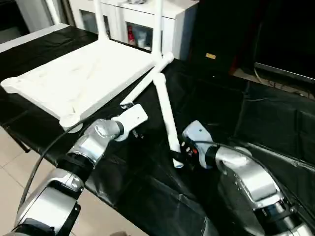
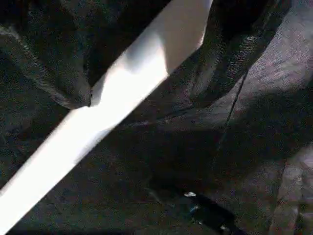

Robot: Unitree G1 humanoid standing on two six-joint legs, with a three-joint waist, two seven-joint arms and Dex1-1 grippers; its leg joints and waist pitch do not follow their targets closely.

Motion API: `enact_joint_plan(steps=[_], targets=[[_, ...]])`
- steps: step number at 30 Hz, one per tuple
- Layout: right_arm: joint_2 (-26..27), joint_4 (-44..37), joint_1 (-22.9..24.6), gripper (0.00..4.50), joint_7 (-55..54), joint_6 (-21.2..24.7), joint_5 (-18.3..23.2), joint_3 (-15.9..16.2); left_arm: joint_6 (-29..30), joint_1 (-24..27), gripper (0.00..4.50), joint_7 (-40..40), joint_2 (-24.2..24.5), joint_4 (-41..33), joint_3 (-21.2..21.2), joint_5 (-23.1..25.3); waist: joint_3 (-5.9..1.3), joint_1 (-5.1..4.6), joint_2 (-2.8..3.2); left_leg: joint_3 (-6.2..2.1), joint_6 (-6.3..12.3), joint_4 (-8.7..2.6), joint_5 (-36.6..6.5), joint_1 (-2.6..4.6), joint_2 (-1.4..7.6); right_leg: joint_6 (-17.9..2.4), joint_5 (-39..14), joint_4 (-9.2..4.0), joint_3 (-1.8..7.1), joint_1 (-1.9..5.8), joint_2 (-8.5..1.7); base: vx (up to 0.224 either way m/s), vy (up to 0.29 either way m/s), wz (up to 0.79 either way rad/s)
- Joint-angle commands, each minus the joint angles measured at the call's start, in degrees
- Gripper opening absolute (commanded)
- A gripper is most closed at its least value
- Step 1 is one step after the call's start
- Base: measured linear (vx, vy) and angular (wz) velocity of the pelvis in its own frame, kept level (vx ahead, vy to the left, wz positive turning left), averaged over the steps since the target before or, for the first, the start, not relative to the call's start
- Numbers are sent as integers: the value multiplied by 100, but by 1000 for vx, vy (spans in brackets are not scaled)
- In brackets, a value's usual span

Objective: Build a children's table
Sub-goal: Pick table leg

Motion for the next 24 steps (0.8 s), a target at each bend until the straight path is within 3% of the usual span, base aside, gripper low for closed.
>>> enact_joint_plan(steps=[1, 6, 12, 14, 21, 24], targets=[[73, -37, -91, 352, 26, 103, 195, -237, -173, -112, 382, -225, -121, -51, 146, -238, -402, 32, 64, -172, 283, -411, -495, -2, 354, -574, -1603, -499, 419, 356, -758, 0, 0, 0], [111, -107, -182, 352, -43, 264, 464, -687, -32, -89, 382, -396, -217, -71, 265, -404, -412, 85, 77, -177, 242, -420, -463, 1, 369, -596, -1496, -471, 422, 358, -757, 0, 0, 0], [-276, 403, -306, 352, -386, -81, 90, -929, -256, -297, 382, -149, -214, 439, 168, -3, -418, 107, 63, -155, 231, -406, -405, 20, 321, -403, -1658, -507, 412, 355, -725, 0, 0, 0], [-556, 701, -353, 352, -440, -397, -387, -570, -318, -404, 382, -50, -304, 606, 142, 59, -428, 118, 56, -155, 228, -396, -343, 14, 320, -437, -1526, -488, 407, 359, -716, 0, 0, 0], [-709, 1062, -418, 352, -295, -731, -878, 67, -620, -697, 382, 226, -683, 1103, 17, 225, -432, 122, 33, -152, 419, -378, -326, -28, 303, -556, -1385, -489, 384, 390, -713, 0, 0, 0], [-611, 1116, -459, 352, -168, -843, -925, 244, -744, -850, 382, 348, -925, 1491, -46, 422, -417, 115, 24, -140, 479, -369, -382, -33, 271, -411, -1638, -544, 375, 389, -698, 0, 0, 0]])
